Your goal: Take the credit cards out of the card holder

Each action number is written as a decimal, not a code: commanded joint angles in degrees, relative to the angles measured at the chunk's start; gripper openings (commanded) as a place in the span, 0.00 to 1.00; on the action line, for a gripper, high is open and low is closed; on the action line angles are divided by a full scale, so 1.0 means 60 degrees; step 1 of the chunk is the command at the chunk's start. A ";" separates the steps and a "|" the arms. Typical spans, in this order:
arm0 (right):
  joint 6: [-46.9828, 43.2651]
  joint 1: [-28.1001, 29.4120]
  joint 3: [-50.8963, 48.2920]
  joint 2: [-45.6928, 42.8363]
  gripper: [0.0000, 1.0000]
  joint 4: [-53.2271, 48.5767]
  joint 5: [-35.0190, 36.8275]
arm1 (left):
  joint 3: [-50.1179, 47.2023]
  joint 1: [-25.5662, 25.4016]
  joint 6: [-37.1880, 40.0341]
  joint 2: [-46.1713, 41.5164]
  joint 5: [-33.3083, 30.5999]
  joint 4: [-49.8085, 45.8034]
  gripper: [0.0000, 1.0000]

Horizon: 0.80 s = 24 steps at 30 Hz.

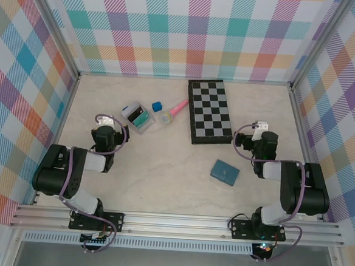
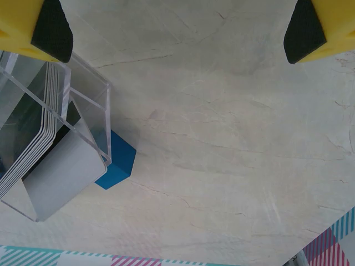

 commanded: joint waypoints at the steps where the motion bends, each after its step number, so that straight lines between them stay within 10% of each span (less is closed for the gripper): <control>1: 0.0078 -0.0046 0.0191 0.0037 1.00 0.0070 -0.0182 | 0.0208 -0.0050 0.0042 0.0059 0.0091 0.0055 1.00; 24: 0.0355 -0.0054 -0.0109 -0.0503 1.00 0.0184 0.0373 | 0.0166 -0.0050 -0.0083 -0.0279 -0.0198 -0.0138 1.00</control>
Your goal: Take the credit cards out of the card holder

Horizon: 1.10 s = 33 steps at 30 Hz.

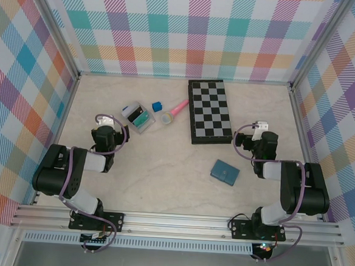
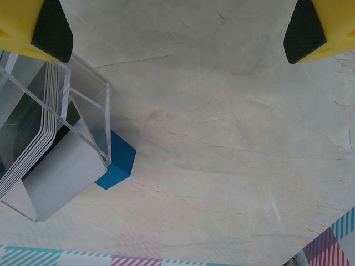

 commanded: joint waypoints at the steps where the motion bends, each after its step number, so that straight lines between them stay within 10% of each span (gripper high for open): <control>1: 0.0277 -0.0057 -0.0170 -0.0708 1.00 0.0112 0.0344 | 0.0095 -0.0056 -0.0115 -0.0402 -0.0165 -0.0111 1.00; 5: 0.0549 -0.0046 0.0039 -0.2027 1.00 -0.1654 0.0690 | 0.0083 -0.0069 -0.0067 -0.0967 -0.0247 -0.0528 1.00; 20: 0.5107 -0.0048 0.3294 -0.5098 1.00 -1.1588 0.0501 | 0.4763 -0.0069 -0.3933 -0.4859 0.0692 -1.1485 1.00; 33: 0.5870 0.0266 0.3132 -0.3505 0.88 -1.3791 -0.1794 | 0.5865 -0.0069 -0.3852 -0.5247 0.1087 -1.3607 1.00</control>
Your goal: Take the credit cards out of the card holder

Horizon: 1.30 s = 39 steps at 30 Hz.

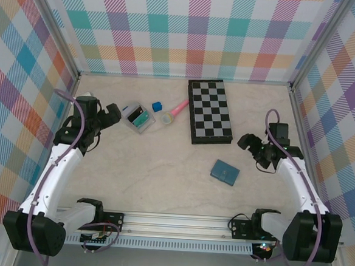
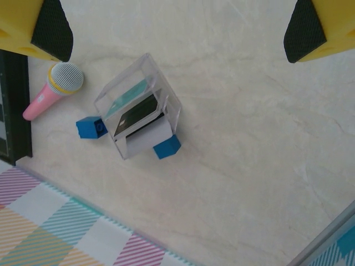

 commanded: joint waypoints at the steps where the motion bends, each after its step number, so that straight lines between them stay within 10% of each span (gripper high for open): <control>1: 0.0473 0.0238 -0.0405 0.0302 0.85 -0.0539 -0.0568 | -0.0184 -0.0021 -0.0039 -0.0425 0.0107 -0.0293 1.00; 22: 0.0801 0.3057 0.0179 0.3067 0.63 -0.0315 0.1498 | -0.0679 -0.0021 0.0300 -0.0459 0.0796 0.0359 1.00; 39: -0.0124 0.6971 0.3801 0.6680 0.58 0.0779 0.1722 | -0.0534 -0.0050 -0.0140 0.0804 0.2155 0.0220 1.00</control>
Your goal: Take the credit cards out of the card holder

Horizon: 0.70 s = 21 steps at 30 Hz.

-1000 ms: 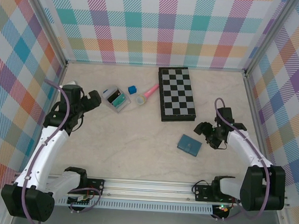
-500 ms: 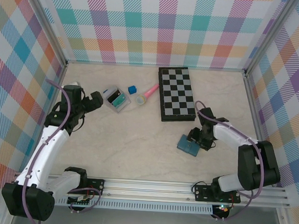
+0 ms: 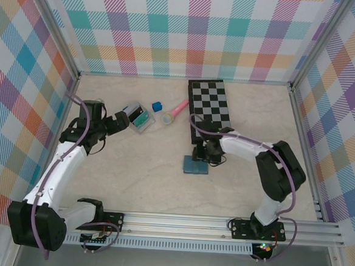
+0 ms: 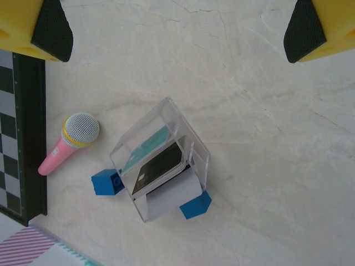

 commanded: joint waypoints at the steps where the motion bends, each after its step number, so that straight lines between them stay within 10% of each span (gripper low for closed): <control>1: -0.0418 0.0501 0.0532 0.0328 0.58 0.0280 -0.0023 | 0.0179 -0.0071 -0.0098 0.0237 0.0352 -0.0102 1.00; 13: 0.1080 0.0172 -0.0133 -0.1632 0.77 -0.0173 0.0471 | 0.0464 -0.1348 0.0417 0.1863 0.2019 -0.0092 1.00; 21: 0.2385 0.0012 -0.1310 -0.2161 0.70 0.0701 -0.1347 | 0.1260 -0.3201 0.1202 0.3754 0.2842 -0.0102 0.89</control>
